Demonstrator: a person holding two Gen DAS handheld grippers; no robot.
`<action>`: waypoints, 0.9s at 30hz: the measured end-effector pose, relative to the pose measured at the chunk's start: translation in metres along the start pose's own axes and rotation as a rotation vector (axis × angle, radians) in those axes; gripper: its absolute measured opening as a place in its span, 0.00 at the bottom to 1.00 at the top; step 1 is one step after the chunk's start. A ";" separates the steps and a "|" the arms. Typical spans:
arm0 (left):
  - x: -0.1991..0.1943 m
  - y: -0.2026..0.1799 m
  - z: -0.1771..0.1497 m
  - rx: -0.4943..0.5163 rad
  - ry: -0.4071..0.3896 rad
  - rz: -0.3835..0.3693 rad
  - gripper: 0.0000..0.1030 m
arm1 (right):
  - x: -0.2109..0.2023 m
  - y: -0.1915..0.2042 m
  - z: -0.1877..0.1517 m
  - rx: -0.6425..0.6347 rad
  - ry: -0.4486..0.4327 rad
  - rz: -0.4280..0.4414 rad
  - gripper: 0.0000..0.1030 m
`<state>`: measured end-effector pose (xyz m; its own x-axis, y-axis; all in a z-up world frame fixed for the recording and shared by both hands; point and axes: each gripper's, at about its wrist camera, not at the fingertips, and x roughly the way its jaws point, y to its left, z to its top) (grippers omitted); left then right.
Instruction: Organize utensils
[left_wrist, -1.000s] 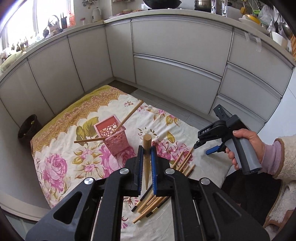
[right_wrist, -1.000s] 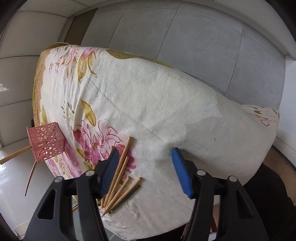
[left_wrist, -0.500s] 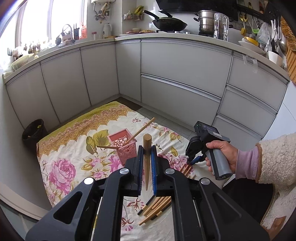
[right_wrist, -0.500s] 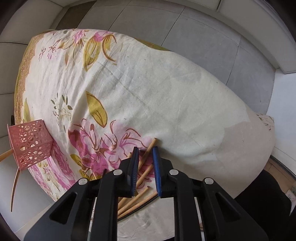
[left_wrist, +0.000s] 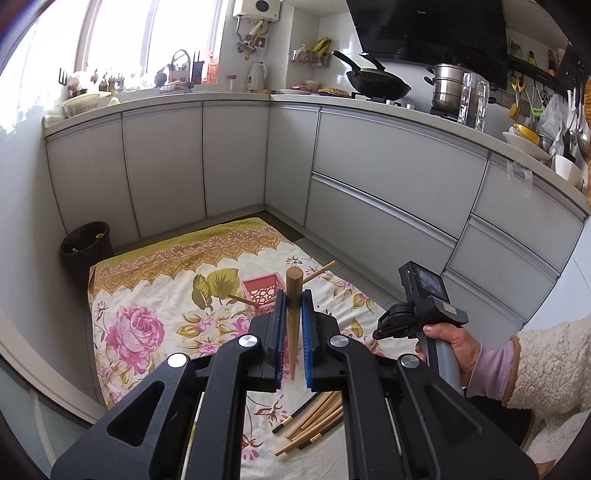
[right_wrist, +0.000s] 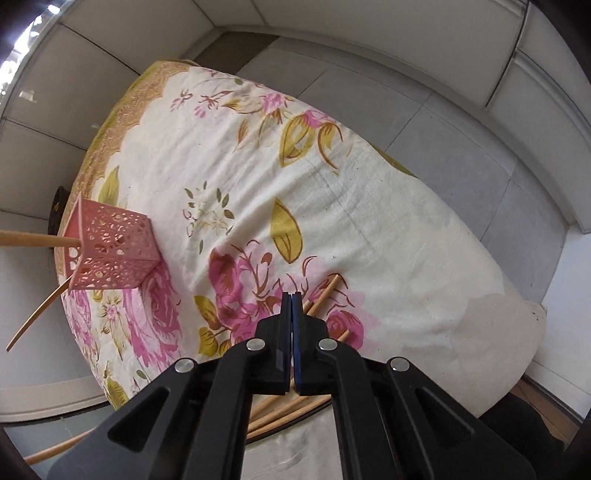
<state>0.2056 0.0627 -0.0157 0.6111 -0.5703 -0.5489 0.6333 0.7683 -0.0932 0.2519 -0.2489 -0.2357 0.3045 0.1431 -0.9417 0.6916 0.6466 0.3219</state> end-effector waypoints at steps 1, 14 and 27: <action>-0.001 -0.002 0.000 -0.008 0.000 0.006 0.07 | 0.000 -0.003 0.000 0.015 0.026 0.009 0.01; 0.001 -0.012 0.001 -0.016 -0.027 -0.017 0.07 | 0.043 -0.032 0.031 0.192 0.276 -0.109 0.13; -0.005 0.020 -0.004 -0.081 -0.082 -0.047 0.07 | 0.060 0.026 0.040 0.031 0.258 -0.372 0.17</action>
<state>0.2133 0.0818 -0.0179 0.6207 -0.6255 -0.4727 0.6237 0.7593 -0.1859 0.3146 -0.2533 -0.2797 -0.1386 0.0900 -0.9862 0.7438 0.6670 -0.0437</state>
